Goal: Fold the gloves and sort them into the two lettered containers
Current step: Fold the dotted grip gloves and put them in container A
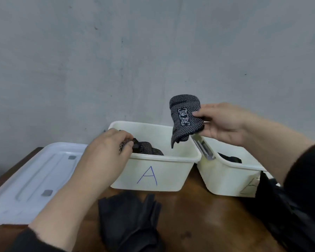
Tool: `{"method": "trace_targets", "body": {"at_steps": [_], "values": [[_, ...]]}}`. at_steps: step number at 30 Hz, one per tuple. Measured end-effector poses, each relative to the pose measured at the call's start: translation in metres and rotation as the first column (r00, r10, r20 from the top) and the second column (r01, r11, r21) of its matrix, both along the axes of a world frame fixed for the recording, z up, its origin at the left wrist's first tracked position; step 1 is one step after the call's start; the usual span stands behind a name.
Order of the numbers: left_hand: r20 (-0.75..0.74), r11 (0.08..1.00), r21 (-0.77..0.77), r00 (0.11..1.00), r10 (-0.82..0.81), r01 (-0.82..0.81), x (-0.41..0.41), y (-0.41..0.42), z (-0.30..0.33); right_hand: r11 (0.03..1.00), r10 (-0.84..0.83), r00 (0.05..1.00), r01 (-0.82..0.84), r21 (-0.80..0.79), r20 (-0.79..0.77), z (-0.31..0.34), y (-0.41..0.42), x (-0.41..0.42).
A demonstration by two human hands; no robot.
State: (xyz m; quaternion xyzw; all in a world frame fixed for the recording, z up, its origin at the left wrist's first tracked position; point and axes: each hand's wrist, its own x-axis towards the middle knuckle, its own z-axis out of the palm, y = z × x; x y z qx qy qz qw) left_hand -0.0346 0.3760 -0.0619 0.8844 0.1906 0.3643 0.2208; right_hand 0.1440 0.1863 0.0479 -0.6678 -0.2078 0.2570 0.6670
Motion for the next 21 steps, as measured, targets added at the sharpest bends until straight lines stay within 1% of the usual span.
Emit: {"method": "trace_targets", "body": {"at_steps": [4, 7, 9, 11, 12, 13, 15, 16, 17, 18, 19, 20, 21], "values": [[-0.084, 0.998, 0.007, 0.995, -0.058, 0.058, 0.003, 0.015, -0.005, 0.99, -0.007, 1.0, 0.004, -0.138, -0.023, -0.028, 0.054, 0.019], [-0.077, 0.997, 0.005, 0.994, -0.074, 0.074, 0.005, 0.023, -0.009, 0.973, -0.015, 0.999, 0.002, -0.229, -0.052, -0.056, 0.085, 0.028], [-0.072, 0.998, 0.015, 0.995, -0.065, 0.067, 0.006, 0.025, -0.012, 0.956, 0.017, 0.995, -0.044, -0.289, -0.094, -0.074, 0.101, 0.031], [-0.068, 0.997, 0.035, 0.995, -0.068, 0.07, 0.008, 0.025, -0.014, 0.911, 0.1, 0.986, -0.145, -0.387, -0.135, -0.089, 0.113, 0.031], [-0.066, 0.996, 0.044, 0.995, -0.076, 0.079, 0.009, 0.026, -0.015, 0.864, 0.145, 0.984, -0.176, -0.472, -0.101, -0.095, 0.117, 0.031], [-0.067, 0.995, 0.05, 0.994, -0.083, 0.087, 0.009, 0.027, -0.015, 0.81, 0.176, 0.984, -0.157, -0.565, -0.021, -0.099, 0.121, 0.032], [-0.073, 0.994, 0.049, 0.993, -0.092, 0.096, 0.008, 0.028, -0.014, 0.726, 0.207, 0.964, -0.037, -0.687, 0.166, -0.103, 0.129, 0.035], [-0.074, 0.994, 0.046, 0.993, -0.092, 0.095, 0.008, 0.028, -0.014, 0.679, 0.242, 0.938, 0.018, -0.734, 0.247, -0.104, 0.131, 0.037], [-0.073, 0.995, 0.041, 0.993, -0.091, 0.094, 0.008, 0.028, -0.014, 0.606, 0.316, 0.884, 0.091, -0.79, 0.344, -0.105, 0.133, 0.04], [-0.073, 0.995, 0.035, 0.993, -0.089, 0.092, 0.008, 0.028, -0.014, 0.522, 0.403, 0.802, 0.194, -0.83, 0.44, -0.105, 0.133, 0.042], [-0.077, 0.996, 0.029, 0.993, -0.087, 0.09, 0.008, 0.028, -0.015, 0.474, 0.471, 0.707, 0.3, -0.827, 0.527, -0.105, 0.134, 0.043], [-0.085, 0.996, 0.027, 0.992, -0.088, 0.091, 0.007, 0.027, -0.015, 0.471, 0.5, 0.625, 0.385, -0.794, 0.6, -0.106, 0.134, 0.043], [-0.093, 0.995, 0.025, 0.991, -0.091, 0.094, 0.007, 0.027, -0.015, 0.496, 0.501, 0.568, 0.43, -0.754, 0.653, -0.107, 0.133, 0.042]]}}
